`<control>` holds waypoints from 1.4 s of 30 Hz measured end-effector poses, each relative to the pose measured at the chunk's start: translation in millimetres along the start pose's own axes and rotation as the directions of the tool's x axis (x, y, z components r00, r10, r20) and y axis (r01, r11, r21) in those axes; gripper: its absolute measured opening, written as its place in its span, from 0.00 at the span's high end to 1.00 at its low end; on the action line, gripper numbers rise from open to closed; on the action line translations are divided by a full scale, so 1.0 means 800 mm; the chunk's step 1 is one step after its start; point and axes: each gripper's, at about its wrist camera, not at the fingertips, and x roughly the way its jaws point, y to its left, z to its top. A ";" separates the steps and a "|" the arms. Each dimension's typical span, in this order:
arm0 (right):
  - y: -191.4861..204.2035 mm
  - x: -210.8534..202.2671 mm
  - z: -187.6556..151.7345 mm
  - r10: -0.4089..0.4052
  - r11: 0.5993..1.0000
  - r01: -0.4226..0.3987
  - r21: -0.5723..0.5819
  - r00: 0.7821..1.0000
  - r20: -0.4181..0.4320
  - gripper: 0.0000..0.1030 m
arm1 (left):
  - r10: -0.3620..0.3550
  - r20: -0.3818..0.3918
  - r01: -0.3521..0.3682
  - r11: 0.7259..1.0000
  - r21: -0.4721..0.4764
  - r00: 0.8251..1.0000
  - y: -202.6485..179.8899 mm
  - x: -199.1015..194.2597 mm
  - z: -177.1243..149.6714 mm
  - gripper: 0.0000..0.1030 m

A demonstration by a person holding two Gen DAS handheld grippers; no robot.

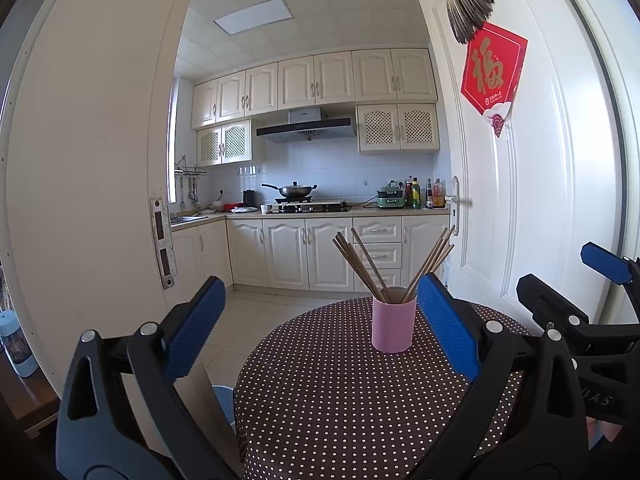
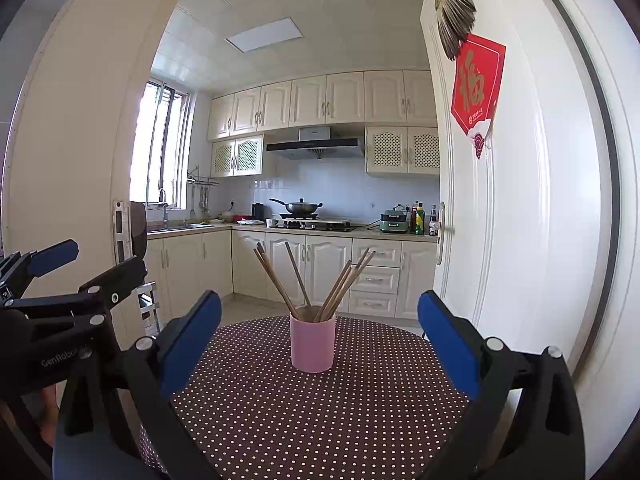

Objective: Organize utensils

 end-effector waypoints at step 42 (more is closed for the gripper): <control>0.004 -0.004 -0.003 -0.003 1.000 0.003 0.005 1.000 -0.005 0.08 | -0.001 -0.006 0.001 1.000 0.002 1.000 0.001 -0.001 -0.002 0.08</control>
